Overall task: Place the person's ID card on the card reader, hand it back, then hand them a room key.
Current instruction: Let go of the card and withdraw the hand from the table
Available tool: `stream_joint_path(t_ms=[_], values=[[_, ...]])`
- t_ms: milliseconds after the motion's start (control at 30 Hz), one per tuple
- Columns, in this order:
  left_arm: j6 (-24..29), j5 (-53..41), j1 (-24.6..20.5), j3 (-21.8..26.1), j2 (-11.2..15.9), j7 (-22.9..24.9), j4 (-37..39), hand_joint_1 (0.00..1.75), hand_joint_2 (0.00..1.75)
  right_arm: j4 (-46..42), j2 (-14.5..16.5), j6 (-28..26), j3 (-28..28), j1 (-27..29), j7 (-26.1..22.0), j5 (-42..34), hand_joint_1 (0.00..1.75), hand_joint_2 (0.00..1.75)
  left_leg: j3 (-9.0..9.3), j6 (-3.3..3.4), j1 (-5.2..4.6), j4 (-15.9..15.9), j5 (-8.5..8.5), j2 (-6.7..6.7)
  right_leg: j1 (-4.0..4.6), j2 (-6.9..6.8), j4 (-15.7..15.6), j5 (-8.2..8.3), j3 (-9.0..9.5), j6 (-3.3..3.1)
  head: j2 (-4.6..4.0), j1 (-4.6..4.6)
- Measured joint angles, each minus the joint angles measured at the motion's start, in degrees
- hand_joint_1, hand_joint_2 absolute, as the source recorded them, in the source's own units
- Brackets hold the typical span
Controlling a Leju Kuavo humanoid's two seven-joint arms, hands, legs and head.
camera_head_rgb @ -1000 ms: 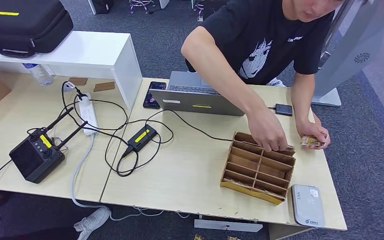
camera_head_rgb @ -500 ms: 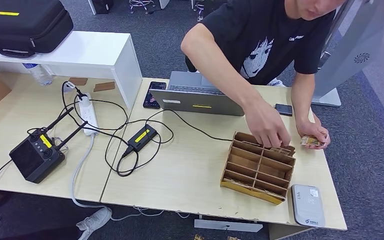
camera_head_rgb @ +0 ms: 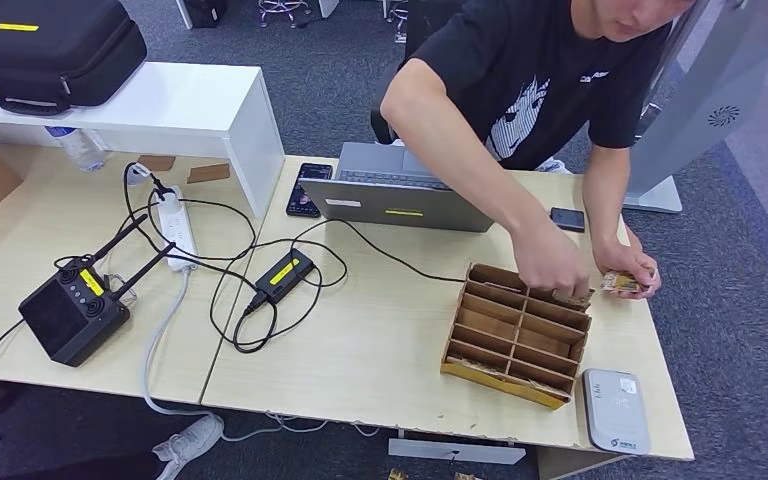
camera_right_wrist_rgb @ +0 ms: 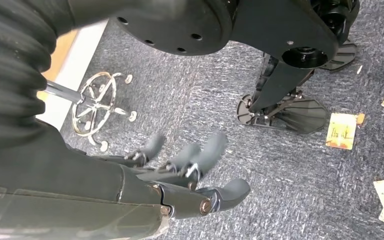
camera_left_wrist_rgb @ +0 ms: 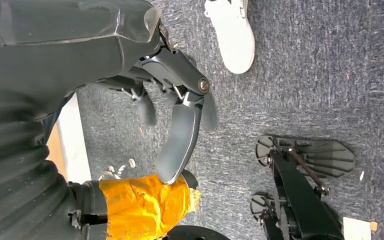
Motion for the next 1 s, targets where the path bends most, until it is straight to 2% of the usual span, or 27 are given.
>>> stream_joint_path(t_ms=[100,133,233,433,467,500,567,600,633,667,867,967,1000], values=[[0.02,-0.05,0.0,-0.01,-0.02,-0.2,0.0,0.41,1.75,-0.02,0.0,0.28,0.0,-0.07,0.0,-0.02,1.17,1.75,0.0,0.0,0.0,0.0,0.0,0.0,0.0,0.0,0.0,0.0,0.0,0.0,0.0,0.0],[0.02,-0.07,0.0,-0.01,-0.02,-0.22,0.0,0.32,1.75,-0.02,0.0,0.36,0.0,-0.08,0.0,-0.02,1.32,1.75,0.0,0.0,0.0,0.0,0.0,0.0,0.0,0.0,0.0,0.0,0.0,0.0,0.0,0.0],[0.02,-0.08,0.0,-0.01,-0.02,-0.23,0.0,0.28,1.75,-0.02,0.0,0.4,0.0,-0.09,0.0,-0.02,1.34,1.75,0.0,0.0,0.0,0.0,0.0,0.0,0.0,0.0,0.0,0.0,0.0,0.0,0.0,0.0],[0.28,-0.1,0.02,0.02,-0.03,0.07,0.0,0.0,1.75,-0.05,0.0,0.79,0.0,-0.02,-0.17,0.19,1.34,1.75,0.0,0.0,0.0,0.0,0.0,0.0,0.0,0.0,0.0,0.0,0.0,0.0,0.0,0.0],[0.44,-0.04,0.03,0.04,-0.03,0.28,0.0,0.0,1.75,-0.06,0.0,0.85,0.0,0.09,-0.35,0.44,1.25,1.75,0.0,0.0,0.0,0.0,0.0,0.0,0.0,0.0,0.0,0.0,-0.01,0.0,0.0,0.0],[0.62,0.03,0.04,0.05,-0.03,0.48,0.0,0.02,1.75,-0.07,0.0,0.88,0.0,0.19,-0.54,0.69,0.92,1.75,0.0,0.0,0.0,0.0,0.0,0.0,0.0,0.0,0.0,0.0,-0.01,0.0,0.0,0.0],[0.75,0.14,0.05,0.08,-0.04,0.67,0.0,0.82,1.75,-0.07,0.0,0.88,0.0,0.29,-0.76,0.97,0.24,1.75,0.0,0.0,0.0,0.0,0.0,0.0,0.0,0.0,0.0,0.0,-0.01,0.0,0.0,0.0],[0.77,0.16,0.05,0.08,-0.04,0.65,0.0,1.25,1.75,-0.07,0.0,0.82,0.0,0.28,-0.77,0.97,0.0,1.75,0.0,0.0,0.0,0.0,0.0,0.0,0.0,0.0,0.0,0.0,-0.01,0.0,0.0,0.0],[0.73,0.17,0.05,0.08,-0.04,0.58,0.0,1.67,1.75,-0.08,0.0,0.75,0.0,0.27,-0.78,0.98,0.0,1.75,0.0,0.0,0.0,0.0,0.0,0.0,0.0,0.0,0.0,0.0,-0.01,0.0,0.0,0.0],[0.68,0.18,0.05,0.08,-0.04,0.49,0.0,1.74,1.75,-0.1,0.0,0.64,0.0,0.25,-0.77,0.99,0.0,1.75,0.0,0.0,0.0,0.0,0.0,0.0,0.0,0.0,0.0,0.0,0.0,0.0,0.0,0.0],[0.52,0.11,0.05,0.08,-0.09,0.02,0.0,1.74,1.75,-0.22,0.01,0.41,0.0,0.15,-0.62,1.01,0.0,1.75,0.0,0.0,0.0,0.0,0.0,0.0,0.0,0.0,0.0,0.0,0.0,0.0,0.0,0.0],[0.5,0.15,0.05,0.08,-0.09,0.01,0.0,1.66,1.75,-0.22,0.11,0.09,0.0,0.16,-0.61,1.02,0.0,1.75,0.0,0.0,0.0,0.0,0.0,0.0,0.0,0.0,0.0,0.0,0.0,0.0,0.0,0.0],[0.5,0.17,0.06,0.08,-0.09,0.01,0.0,1.58,1.75,-0.22,0.16,-0.04,0.0,0.16,-0.61,1.05,0.0,1.75,0.0,0.0,0.0,0.0,0.0,0.0,0.0,0.0,0.0,0.0,0.0,0.0,0.0,0.0]])
